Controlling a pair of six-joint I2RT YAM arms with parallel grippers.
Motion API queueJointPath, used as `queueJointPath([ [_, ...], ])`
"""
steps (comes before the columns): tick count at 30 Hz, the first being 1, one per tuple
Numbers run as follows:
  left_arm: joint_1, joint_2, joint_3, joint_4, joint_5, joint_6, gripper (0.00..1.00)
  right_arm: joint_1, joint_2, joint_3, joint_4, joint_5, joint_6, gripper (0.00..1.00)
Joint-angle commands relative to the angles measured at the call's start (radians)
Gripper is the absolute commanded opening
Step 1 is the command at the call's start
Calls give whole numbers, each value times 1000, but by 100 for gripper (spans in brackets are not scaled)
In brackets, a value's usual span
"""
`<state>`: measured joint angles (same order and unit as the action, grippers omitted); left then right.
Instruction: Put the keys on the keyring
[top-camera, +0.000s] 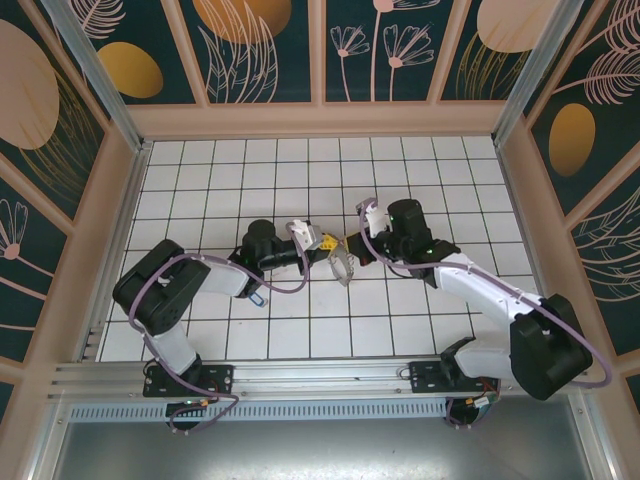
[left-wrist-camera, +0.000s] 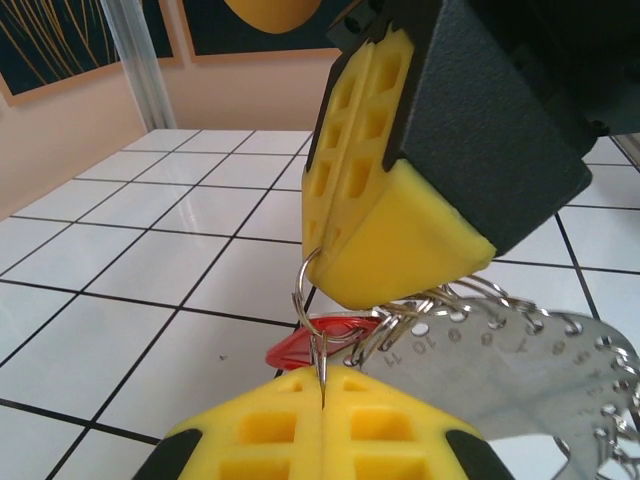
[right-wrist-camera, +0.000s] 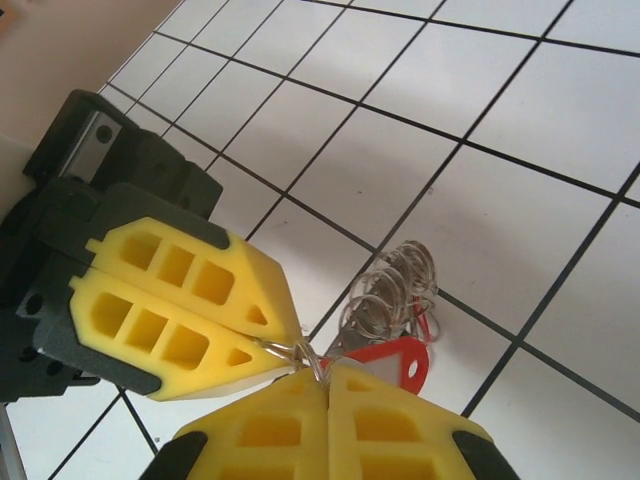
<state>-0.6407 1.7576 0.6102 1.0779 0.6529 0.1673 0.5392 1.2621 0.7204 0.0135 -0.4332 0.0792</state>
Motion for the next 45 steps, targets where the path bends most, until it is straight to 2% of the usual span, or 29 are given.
queueJointPath([
  [1, 1, 14, -11, 151, 48, -38, 0, -22, 33, 9, -58, 27, 25, 0],
  [7, 0, -6, 3, 59, 58, 20, 0, -7, 48, 49, -112, 62, -5, 0],
  [11, 0, -37, -6, 38, 51, 46, 0, 18, 71, 105, -190, 210, -8, 0],
  [15, 0, -53, -3, 28, 42, 52, 0, 36, 113, 141, -237, 262, -18, 0],
  [17, 1, -71, 3, 21, 45, 49, 0, 61, 122, 143, -234, 271, -41, 0],
  [22, -1, -73, 14, 7, 28, 24, 0, 159, 77, 134, -171, 401, -102, 0],
  [26, -1, -72, 6, 17, 19, 12, 0, 147, 28, 89, -96, 344, -109, 0],
  [31, 0, -65, -10, 71, 41, 7, 0, 73, 67, 92, -135, 245, -54, 0],
  [36, 0, -49, -2, 109, 49, -6, 0, 48, 86, 71, -108, 137, -39, 0],
  [45, 0, 18, -24, 276, 39, -87, 0, -24, 114, 24, -34, -46, 24, 0],
])
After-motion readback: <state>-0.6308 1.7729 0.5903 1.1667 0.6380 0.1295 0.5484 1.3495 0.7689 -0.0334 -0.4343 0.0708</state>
